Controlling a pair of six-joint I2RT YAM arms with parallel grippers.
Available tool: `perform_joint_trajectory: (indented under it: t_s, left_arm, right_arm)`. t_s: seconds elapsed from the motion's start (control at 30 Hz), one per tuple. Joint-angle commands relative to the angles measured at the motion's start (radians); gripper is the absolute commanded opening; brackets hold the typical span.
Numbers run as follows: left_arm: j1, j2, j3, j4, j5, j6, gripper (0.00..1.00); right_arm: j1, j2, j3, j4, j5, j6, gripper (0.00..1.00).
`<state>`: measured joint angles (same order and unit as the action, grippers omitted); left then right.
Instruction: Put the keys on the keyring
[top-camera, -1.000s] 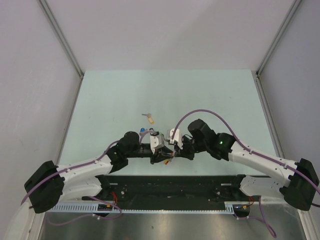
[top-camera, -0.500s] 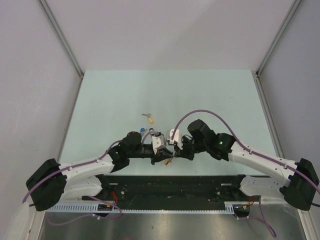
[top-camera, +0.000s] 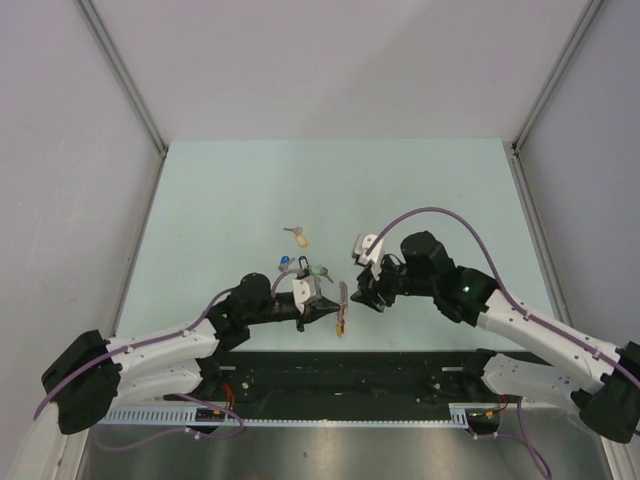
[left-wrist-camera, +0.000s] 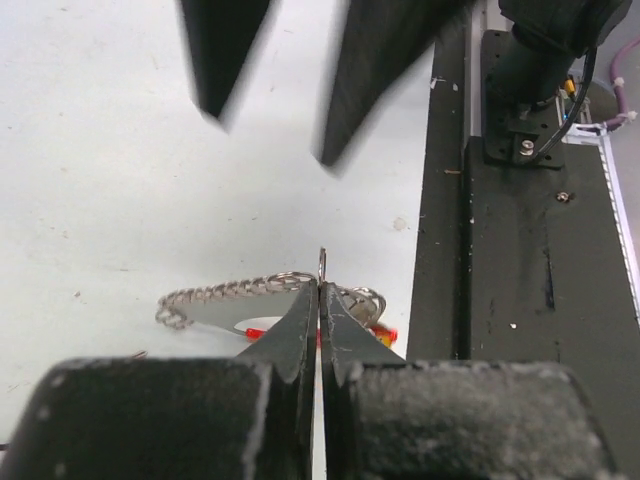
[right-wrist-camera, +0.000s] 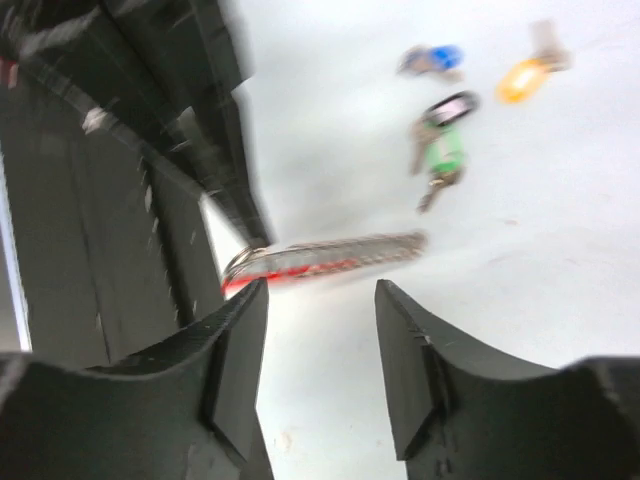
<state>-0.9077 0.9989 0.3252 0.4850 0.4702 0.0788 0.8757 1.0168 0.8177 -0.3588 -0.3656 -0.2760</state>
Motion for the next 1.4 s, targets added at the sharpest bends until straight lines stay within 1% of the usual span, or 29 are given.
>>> perform_joint_trajectory:
  t_s: [0.0, 0.03, 0.1, 0.17, 0.2, 0.27, 0.3, 0.33, 0.4, 0.43, 0.5, 0.53, 0.6, 0.67, 0.7, 0.73, 0.8, 0.9, 1.07, 1.37]
  left_arm:
    - [-0.003, -0.072, -0.054, 0.113, -0.053, -0.019, 0.00]
    - [-0.003, -0.083, -0.060, 0.119, -0.062, -0.025, 0.00]
    - [-0.003, -0.121, -0.077, 0.124, -0.085, -0.040, 0.00]
    - [-0.003, -0.149, -0.084, 0.119, -0.097, -0.050, 0.00]
    - [-0.003, -0.182, -0.086, 0.116, -0.125, -0.066, 0.00]
    - [-0.003, -0.221, -0.078, 0.072, -0.174, -0.073, 0.00]
    - [-0.002, -0.241, -0.063, 0.044, -0.203, -0.100, 0.00]
    - [-0.002, -0.284, -0.054, -0.018, -0.259, -0.103, 0.00]
    - [0.000, -0.322, -0.016, -0.095, -0.326, -0.117, 0.00]
    - [0.000, -0.359, -0.002, -0.182, -0.393, -0.119, 0.00]
    - [0.003, -0.387, 0.053, -0.276, -0.458, -0.134, 0.00]
    - [0.004, -0.407, 0.073, -0.368, -0.499, -0.134, 0.00]
    - [0.006, -0.431, 0.122, -0.477, -0.524, -0.132, 0.01]
    - [0.009, -0.471, 0.152, -0.548, -0.560, -0.129, 0.00]
    - [0.012, -0.480, 0.181, -0.613, -0.576, -0.116, 0.00]
    - [0.013, -0.493, 0.196, -0.644, -0.593, -0.106, 0.00]
    - [0.020, -0.525, 0.244, -0.736, -0.634, -0.082, 0.00]
    - [0.032, -0.568, 0.284, -0.815, -0.683, -0.002, 0.00]
    - [0.050, -0.618, 0.265, -0.812, -0.716, 0.065, 0.00]
    - [0.095, -0.643, 0.233, -0.804, -0.722, 0.098, 0.00]
  right_arm:
    - [-0.087, -0.101, -0.049, 0.184, 0.069, 0.157, 0.57]
    - [-0.098, -0.110, -0.058, 0.222, 0.092, 0.181, 0.60]
    - [-0.118, -0.109, -0.066, 0.241, 0.151, 0.222, 0.66]
    - [-0.119, -0.081, -0.066, 0.257, 0.221, 0.244, 0.66]
    - [-0.119, -0.067, -0.065, 0.270, 0.238, 0.250, 0.66]
    - [-0.119, -0.034, -0.066, 0.287, 0.292, 0.271, 0.66]
    - [-0.119, -0.021, -0.066, 0.297, 0.298, 0.271, 0.66]
    - [-0.121, -0.011, -0.065, 0.319, 0.301, 0.271, 0.66]
    - [-0.119, 0.035, -0.066, 0.348, 0.317, 0.290, 0.65]
    - [-0.119, 0.054, -0.066, 0.391, 0.317, 0.291, 0.65]
    - [-0.118, 0.113, -0.066, 0.443, 0.312, 0.293, 0.64]
    - [-0.118, 0.136, -0.066, 0.463, 0.303, 0.290, 0.63]
    - [-0.106, 0.184, -0.066, 0.524, 0.274, 0.290, 0.61]
    - [-0.084, 0.258, -0.058, 0.564, 0.263, 0.285, 0.60]
    - [-0.074, 0.284, -0.054, 0.589, 0.264, 0.278, 0.58]
    - [-0.067, 0.337, -0.043, 0.596, 0.264, 0.279, 0.57]
    - [-0.061, 0.387, -0.019, 0.618, 0.243, 0.253, 0.56]
    - [-0.061, 0.488, 0.017, 0.644, 0.209, 0.236, 0.50]
    - [-0.053, 0.652, 0.093, 0.646, 0.202, 0.224, 0.50]
    - [-0.052, 0.822, 0.216, 0.662, 0.157, 0.185, 0.50]
